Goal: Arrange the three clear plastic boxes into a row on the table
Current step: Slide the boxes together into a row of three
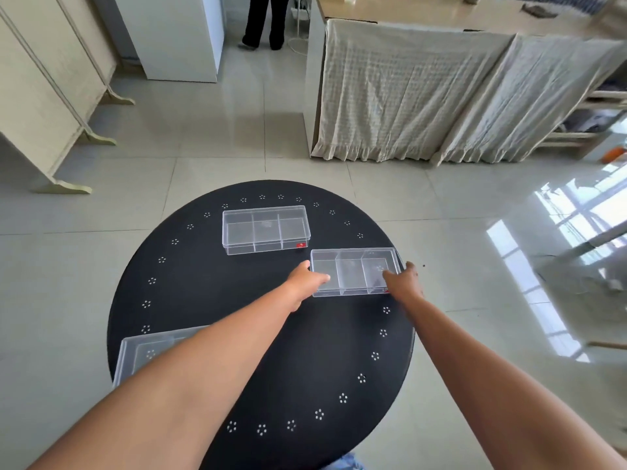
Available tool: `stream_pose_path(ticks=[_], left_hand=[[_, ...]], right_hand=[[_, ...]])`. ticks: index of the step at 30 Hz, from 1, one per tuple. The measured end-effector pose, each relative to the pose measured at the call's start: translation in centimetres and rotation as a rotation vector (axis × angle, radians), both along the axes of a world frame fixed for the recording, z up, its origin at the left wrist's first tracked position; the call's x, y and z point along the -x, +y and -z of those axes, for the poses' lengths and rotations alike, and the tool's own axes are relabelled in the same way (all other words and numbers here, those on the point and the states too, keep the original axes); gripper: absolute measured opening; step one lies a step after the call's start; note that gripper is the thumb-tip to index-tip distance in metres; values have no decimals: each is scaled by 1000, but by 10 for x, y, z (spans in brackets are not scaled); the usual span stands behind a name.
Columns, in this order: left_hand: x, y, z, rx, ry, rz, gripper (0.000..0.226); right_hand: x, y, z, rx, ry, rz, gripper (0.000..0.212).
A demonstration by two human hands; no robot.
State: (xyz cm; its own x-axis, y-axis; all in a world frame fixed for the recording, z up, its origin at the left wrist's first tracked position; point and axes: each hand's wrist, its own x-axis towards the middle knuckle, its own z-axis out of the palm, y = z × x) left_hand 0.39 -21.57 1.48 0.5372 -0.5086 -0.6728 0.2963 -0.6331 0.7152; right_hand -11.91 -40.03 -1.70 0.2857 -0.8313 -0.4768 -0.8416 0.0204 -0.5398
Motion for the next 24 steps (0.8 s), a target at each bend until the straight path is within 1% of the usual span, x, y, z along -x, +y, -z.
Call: stream_pose_path(ticks=[4,5,7,8,9,10,11,13,15,17,19,20,21,22,23,24], left_hand=[[-2,-8,7,12,53,-32,46],[-3,-9,8,12,64,-45,48],[-5,-7,10,25,83,-62,62],[-6,-5,9,28,80,-66,69],[-8,-1,10,22,73,-66,72],[-11,3,12,24,61,-66,66],[-15,9,14,36,48,-71,54],[-23,23,11,52,29,-97,29],[-34,43,9,42,-12,-140,9],[-43,65,4,34,-50,-173,21],[-52,90,1,25,-80,-204,26],[-56,104,0,6,-100,-223,23],[-61,118,0,0,-109,-244,13],[-65,132,-2,4,-125,-262,11],[-70,144,-1,5,-126,-277,29],[-73,158,-3,-5,-131,-297,39]], right_hand=[[-1,-9,11,-91,-66,44,55],[-3,-9,13,-101,-79,53,50],[-6,-4,14,-137,-99,82,40],[-6,-1,14,-146,-104,91,40],[-8,4,14,-151,-100,97,39],[-9,9,15,-147,-109,97,39],[-10,15,16,-144,-114,94,40],[-16,30,18,-155,-139,92,48],[-25,51,18,-193,-170,74,49],[-38,74,19,-233,-205,56,45],[-50,99,17,-269,-245,40,42],[-57,113,17,-280,-261,24,39],[-64,126,15,-286,-271,2,37],[-72,139,13,-298,-281,-19,37],[-79,150,12,-312,-281,-35,38],[-86,163,10,-326,-283,-58,37]])
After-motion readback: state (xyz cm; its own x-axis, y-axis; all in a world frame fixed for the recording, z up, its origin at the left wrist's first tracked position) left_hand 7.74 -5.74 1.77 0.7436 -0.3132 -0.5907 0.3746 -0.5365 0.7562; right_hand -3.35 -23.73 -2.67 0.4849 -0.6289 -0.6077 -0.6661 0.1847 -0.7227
